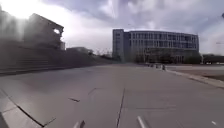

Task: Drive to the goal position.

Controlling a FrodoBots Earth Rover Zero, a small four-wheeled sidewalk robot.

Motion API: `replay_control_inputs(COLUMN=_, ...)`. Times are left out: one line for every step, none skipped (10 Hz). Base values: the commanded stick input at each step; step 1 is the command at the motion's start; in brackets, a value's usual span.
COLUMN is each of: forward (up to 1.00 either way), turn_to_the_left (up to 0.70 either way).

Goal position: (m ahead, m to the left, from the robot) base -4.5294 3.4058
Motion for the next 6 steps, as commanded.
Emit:
replay_control_inputs(forward=1.00, turn_to_the_left=-0.27)
replay_control_inputs(forward=1.00, turn_to_the_left=-0.27)
replay_control_inputs(forward=1.00, turn_to_the_left=-0.27)
replay_control_inputs(forward=1.00, turn_to_the_left=-0.24)
replay_control_inputs(forward=1.00, turn_to_the_left=0.00)
replay_control_inputs(forward=1.00, turn_to_the_left=0.00)
